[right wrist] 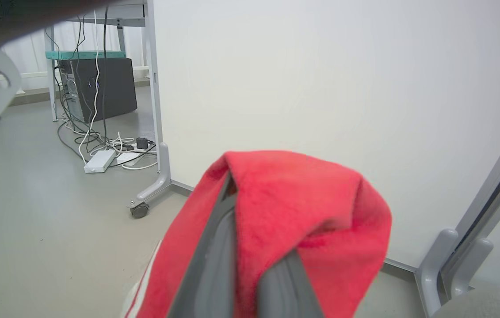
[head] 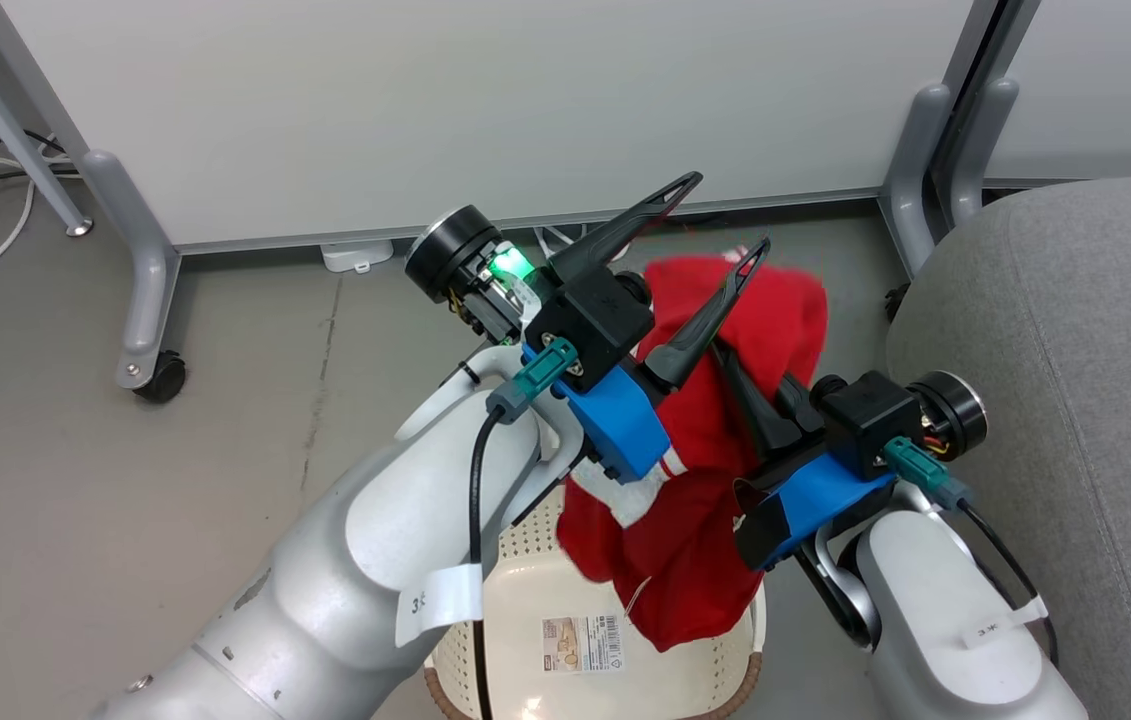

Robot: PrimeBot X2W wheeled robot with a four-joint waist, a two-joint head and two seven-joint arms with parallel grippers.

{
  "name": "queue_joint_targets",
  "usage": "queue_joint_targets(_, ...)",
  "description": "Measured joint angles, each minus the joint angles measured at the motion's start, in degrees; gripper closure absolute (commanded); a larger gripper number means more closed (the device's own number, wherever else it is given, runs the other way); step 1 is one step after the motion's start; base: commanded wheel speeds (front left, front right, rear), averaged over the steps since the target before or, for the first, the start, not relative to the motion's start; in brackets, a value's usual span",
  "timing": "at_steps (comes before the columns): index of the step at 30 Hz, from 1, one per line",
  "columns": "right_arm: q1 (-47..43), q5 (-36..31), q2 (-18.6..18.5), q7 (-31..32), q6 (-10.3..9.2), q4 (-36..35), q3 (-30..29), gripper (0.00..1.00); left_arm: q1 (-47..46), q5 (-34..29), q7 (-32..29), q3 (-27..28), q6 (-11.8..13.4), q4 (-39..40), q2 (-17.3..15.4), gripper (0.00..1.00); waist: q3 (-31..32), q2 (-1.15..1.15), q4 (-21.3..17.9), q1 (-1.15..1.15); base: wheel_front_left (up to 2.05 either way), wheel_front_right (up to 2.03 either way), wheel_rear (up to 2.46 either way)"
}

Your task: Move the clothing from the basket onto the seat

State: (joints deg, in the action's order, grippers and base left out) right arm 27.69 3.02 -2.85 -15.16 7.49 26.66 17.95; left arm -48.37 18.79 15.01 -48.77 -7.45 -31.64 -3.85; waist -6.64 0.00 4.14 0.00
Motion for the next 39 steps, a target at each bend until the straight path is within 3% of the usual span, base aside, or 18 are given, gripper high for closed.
queue_joint_targets(14, 0.29, -0.88, 0.00, 0.01, 0.00, -1.22, -3.01, 1.00, -0.01, -0.65, 0.04, 0.75, 0.00, 0.41, -0.40, 0.00, -2.35, 0.00, -2.21, 0.00, 0.00, 0.00, 0.00)
queue_joint_targets(39, 1.10, -3.94, -0.03, 0.02, 0.00, -7.08, -15.47, 1.00, 0.13, -0.55, 0.05, -2.44, 0.00, 0.49, -0.66, 0.00, -9.40, 0.00, -13.89, 0.00, 0.00, 0.00, 0.00)
